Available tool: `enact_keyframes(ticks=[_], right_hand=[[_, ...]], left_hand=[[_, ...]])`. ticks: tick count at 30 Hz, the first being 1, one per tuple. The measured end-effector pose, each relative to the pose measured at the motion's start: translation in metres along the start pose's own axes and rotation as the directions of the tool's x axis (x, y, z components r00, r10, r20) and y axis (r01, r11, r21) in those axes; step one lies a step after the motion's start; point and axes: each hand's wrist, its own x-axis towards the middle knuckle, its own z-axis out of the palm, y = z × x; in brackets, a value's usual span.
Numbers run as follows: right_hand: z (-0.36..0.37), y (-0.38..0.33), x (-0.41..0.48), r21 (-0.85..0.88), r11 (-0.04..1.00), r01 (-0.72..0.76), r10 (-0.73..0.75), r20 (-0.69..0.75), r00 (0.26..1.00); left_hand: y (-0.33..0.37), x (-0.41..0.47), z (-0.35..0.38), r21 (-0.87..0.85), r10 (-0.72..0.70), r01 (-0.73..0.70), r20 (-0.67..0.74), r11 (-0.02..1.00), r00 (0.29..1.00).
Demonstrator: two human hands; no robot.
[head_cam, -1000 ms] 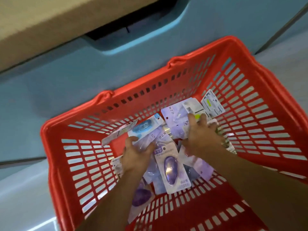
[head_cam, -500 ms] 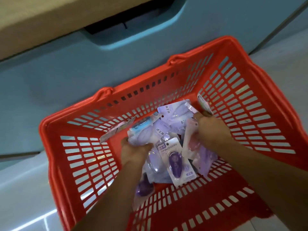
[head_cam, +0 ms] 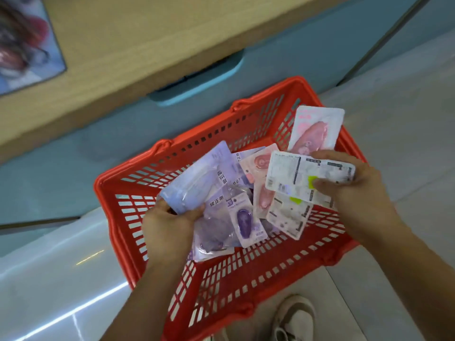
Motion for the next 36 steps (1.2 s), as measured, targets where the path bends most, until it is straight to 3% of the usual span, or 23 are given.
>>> enact_keyframes(ticks=[3, 8, 14, 19, 22, 26, 31, 36], right_hand=[[-0.009, -0.030, -0.025, 0.271, 0.950, -0.154, 0.156, 0.013, 0.988], [-0.029, -0.102, -0.071, 0.403, 0.889, -0.220, 0.206, 0.078, 0.975], [-0.053, -0.228, -0.136, 0.435, 0.893, -0.114, 0.086, 0.082, 0.993], [-0.092, -0.354, -0.189, 0.502, 0.864, -0.047, 0.023, 0.055, 0.998], [-0.110, -0.428, -0.223, 0.498, 0.867, 0.018, -0.048, 0.047, 0.998], [-0.113, -0.514, -0.273, 0.497, 0.865, 0.069, -0.163, 0.148, 0.976], [-0.123, -0.590, -0.323, 0.587, 0.805, 0.085, -0.231, 0.179, 0.956], [-0.127, -0.640, -0.355, 0.584, 0.795, 0.162, -0.274, 0.109, 0.955]], left_hand=[[0.042, -0.021, -0.029, -0.137, 0.025, -0.019, 0.043, 0.990, 0.999], [0.120, -0.061, -0.078, -0.368, 0.013, 0.031, 0.115, 0.929, 0.993], [0.238, -0.109, -0.161, -0.391, 0.098, -0.064, 0.069, 0.918, 0.993], [0.362, -0.162, -0.251, -0.431, 0.258, -0.216, 0.042, 0.876, 0.965], [0.432, -0.200, -0.300, -0.578, 0.300, -0.180, 0.117, 0.796, 0.947], [0.497, -0.257, -0.316, -0.667, 0.329, -0.126, 0.189, 0.735, 0.925], [0.558, -0.316, -0.325, -0.724, 0.357, -0.231, 0.023, 0.650, 0.934], [0.603, -0.346, -0.343, -0.738, 0.384, -0.307, -0.070, 0.601, 0.921]])
